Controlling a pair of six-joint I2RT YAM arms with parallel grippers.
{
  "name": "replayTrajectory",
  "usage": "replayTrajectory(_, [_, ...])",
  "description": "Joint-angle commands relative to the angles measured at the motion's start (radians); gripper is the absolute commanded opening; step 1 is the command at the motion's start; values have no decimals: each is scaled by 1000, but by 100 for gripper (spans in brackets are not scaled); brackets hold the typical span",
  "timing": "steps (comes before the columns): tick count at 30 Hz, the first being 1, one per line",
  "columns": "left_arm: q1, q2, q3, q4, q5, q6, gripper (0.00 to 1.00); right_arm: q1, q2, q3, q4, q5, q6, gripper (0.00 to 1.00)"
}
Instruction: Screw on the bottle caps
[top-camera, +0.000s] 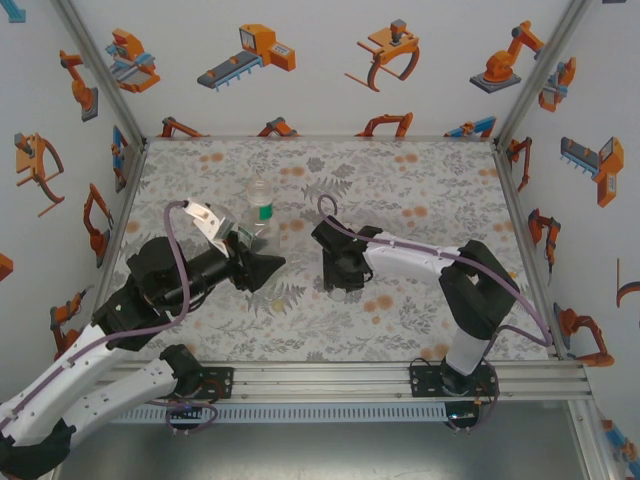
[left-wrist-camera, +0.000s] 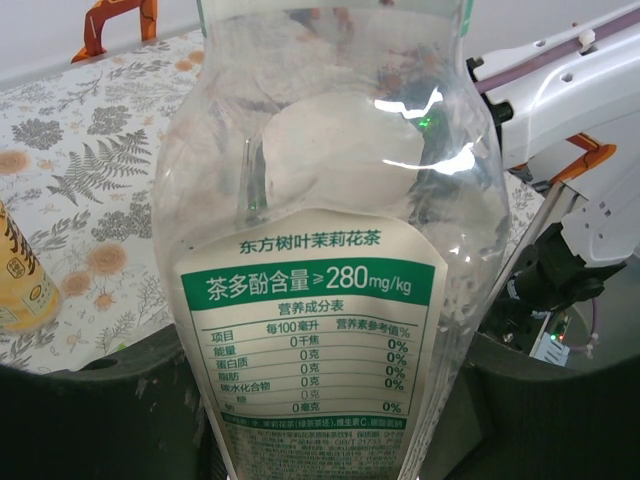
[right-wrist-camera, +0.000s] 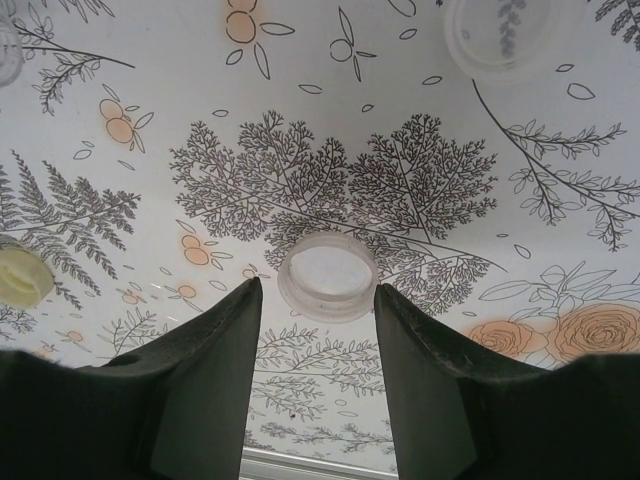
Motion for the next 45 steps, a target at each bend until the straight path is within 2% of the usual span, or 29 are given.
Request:
replayTrajectory(1, [5,-13,-11,-1,-11,-15,1,9,16,14,-19,2,7,48])
replayTrajectory(20, [5,-37,-23,-8,-40,-21,1,10,48,-19,13,-11,37,48])
replayTrajectory(23, [5,-41,-24,-12,-41,-24,1,10,47,-25,18,-8,39,45])
replayTrajectory(30, [5,-59,-31,-6,-60,-32,1,10,47,-31,37,-16,51,29])
replayTrajectory(35, [5,-63,-22,-15,-71,-33,2,7,17,-37,92,-53,50,24])
replayTrajectory(40, [5,-61,-14,-15,-74,-45,2,-22,-30,-90,230,-147,69,20])
replayTrajectory(45, [4,-50,-2,-12,-76,-59,2,-78,-77,-228,518,-317,129,20])
